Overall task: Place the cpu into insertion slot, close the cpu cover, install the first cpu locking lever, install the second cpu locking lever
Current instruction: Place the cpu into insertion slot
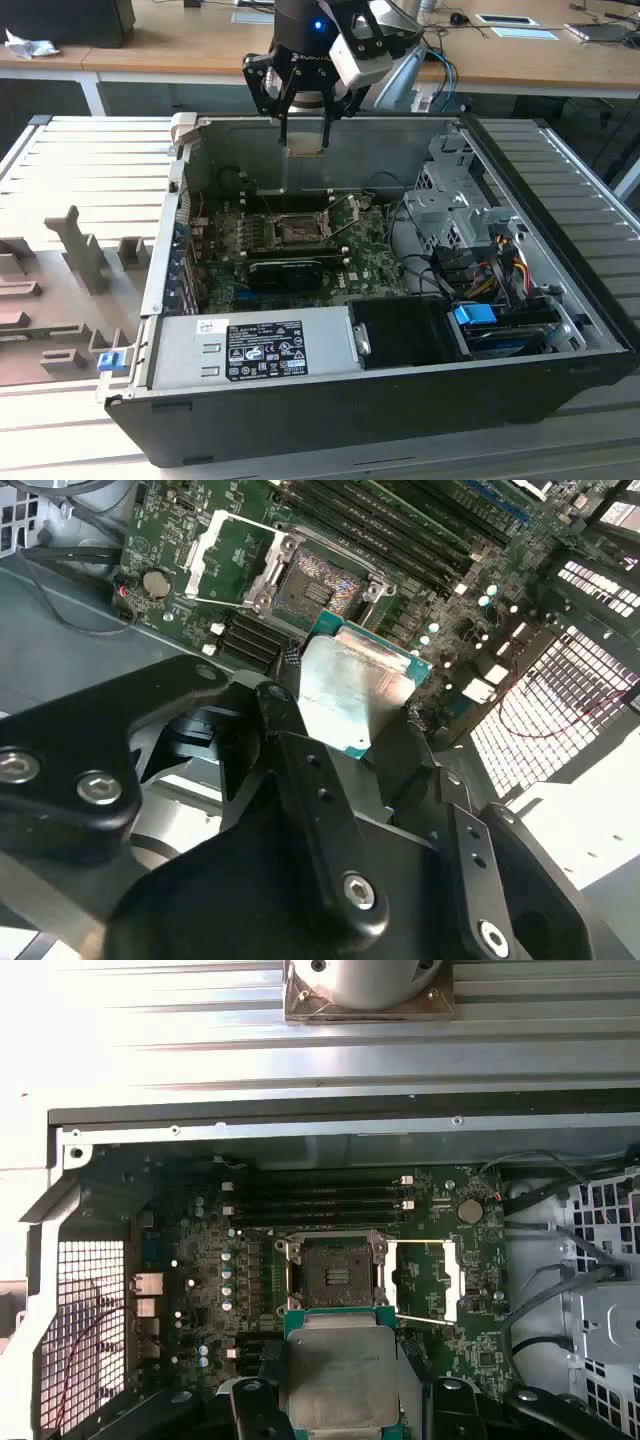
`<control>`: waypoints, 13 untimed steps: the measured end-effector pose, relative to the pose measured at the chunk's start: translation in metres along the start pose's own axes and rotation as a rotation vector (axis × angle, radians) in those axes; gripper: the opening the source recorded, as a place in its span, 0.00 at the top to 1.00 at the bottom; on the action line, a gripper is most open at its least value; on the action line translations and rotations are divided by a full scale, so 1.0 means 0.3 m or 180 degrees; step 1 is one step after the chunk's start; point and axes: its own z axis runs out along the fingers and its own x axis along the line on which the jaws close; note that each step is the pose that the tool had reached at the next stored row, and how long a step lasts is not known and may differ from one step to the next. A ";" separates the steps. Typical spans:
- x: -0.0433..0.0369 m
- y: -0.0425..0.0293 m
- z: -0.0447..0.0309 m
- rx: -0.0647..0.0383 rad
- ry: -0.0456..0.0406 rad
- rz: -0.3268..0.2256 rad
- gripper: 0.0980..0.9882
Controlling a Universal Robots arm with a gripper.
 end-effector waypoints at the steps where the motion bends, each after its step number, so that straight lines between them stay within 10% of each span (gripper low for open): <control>1: 0.000 0.000 0.000 0.0000 -0.0001 0.0012 0.52; 13: 0.000 0.000 0.004 -0.0004 -0.0022 0.0252 0.52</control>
